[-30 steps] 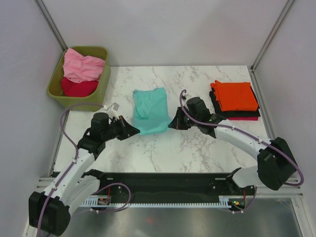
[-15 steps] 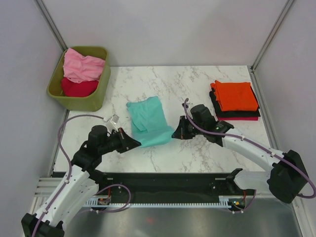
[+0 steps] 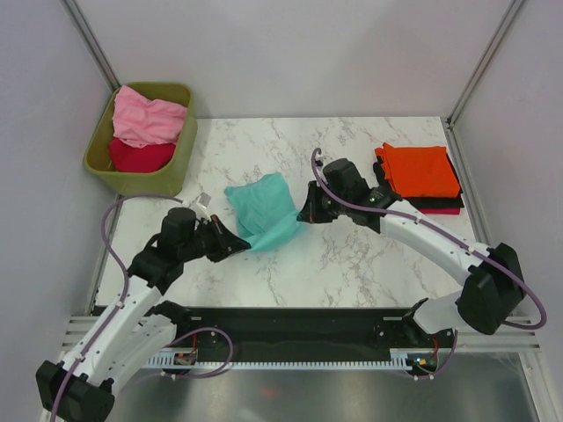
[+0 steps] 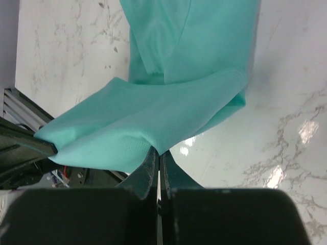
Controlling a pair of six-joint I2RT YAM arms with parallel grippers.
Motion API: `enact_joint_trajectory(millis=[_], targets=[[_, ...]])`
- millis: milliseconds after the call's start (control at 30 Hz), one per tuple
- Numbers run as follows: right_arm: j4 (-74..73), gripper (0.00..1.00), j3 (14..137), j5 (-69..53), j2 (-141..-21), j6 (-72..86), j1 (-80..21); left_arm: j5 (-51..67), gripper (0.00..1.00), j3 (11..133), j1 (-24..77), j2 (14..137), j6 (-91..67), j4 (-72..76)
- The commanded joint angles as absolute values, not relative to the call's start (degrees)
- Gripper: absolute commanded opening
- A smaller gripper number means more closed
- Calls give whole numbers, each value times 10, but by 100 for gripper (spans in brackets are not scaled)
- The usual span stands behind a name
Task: Fold and stack the t-shirts
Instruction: Fold the tshirt
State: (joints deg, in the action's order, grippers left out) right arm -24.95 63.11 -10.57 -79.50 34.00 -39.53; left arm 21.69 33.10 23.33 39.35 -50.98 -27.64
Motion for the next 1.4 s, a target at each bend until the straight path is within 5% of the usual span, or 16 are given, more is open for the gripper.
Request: enact_joint_trajectory(millis=[0,533,1367], targets=[[-269,0,720,-72,-838,321,-388,173,2,390,229,419,-520,-276],[-290,0,910,-63,-1034,308,-338,231,2,487,103,640,-494,-235],[-280,0,696,-74,-826,324,-337,294,2,301,156,464,-584,-180]])
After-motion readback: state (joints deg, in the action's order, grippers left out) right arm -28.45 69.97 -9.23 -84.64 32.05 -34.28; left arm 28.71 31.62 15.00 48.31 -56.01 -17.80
